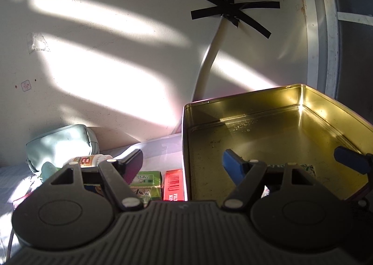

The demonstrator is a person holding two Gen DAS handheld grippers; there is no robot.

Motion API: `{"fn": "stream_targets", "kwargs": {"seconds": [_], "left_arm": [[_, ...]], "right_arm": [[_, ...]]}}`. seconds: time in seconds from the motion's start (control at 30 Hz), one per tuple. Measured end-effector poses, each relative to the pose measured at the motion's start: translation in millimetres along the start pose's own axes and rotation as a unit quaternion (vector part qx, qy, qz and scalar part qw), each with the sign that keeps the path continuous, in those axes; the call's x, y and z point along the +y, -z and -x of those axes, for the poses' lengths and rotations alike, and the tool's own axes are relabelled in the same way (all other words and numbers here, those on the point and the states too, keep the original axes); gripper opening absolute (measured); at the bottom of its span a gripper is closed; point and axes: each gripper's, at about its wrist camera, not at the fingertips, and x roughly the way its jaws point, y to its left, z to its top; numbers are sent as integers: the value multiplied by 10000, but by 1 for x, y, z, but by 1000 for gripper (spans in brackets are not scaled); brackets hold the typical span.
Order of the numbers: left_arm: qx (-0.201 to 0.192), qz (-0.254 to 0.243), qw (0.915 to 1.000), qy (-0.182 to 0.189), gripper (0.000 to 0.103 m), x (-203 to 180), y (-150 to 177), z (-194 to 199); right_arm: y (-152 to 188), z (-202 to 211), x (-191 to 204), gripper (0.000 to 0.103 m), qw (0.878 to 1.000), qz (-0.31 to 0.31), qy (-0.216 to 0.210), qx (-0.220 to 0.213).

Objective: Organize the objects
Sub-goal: 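Grasp the green medicine box with the left gripper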

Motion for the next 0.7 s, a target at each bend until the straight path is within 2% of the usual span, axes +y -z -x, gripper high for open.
{"fn": "stream_targets", "kwargs": {"seconds": [0.27, 0.37, 0.47, 0.53, 0.6, 0.7], "left_arm": [[85, 518, 9978, -411, 77, 84, 32, 21], [271, 758, 9947, -642, 76, 126, 54, 31], [478, 1019, 9915, -652, 71, 157, 71, 40], [670, 1283, 9889, -324, 69, 173, 80, 46], [823, 1424, 9863, 112, 69, 177, 84, 47], [1036, 1560, 9806, 586, 69, 172, 84, 37]], "right_arm": [[1, 2, 4, 102, 10000, 64, -52, -45], [0, 12, 7, 100, 9993, -17, -320, -208], [-2, 31, 14, 94, 9929, -88, -1060, -534], [-1, 42, 26, 91, 9832, 10, -1714, -627], [2, 48, 41, 86, 9683, 167, -2443, -492], [11, 43, 71, 84, 9422, 642, -3289, 79]]}}
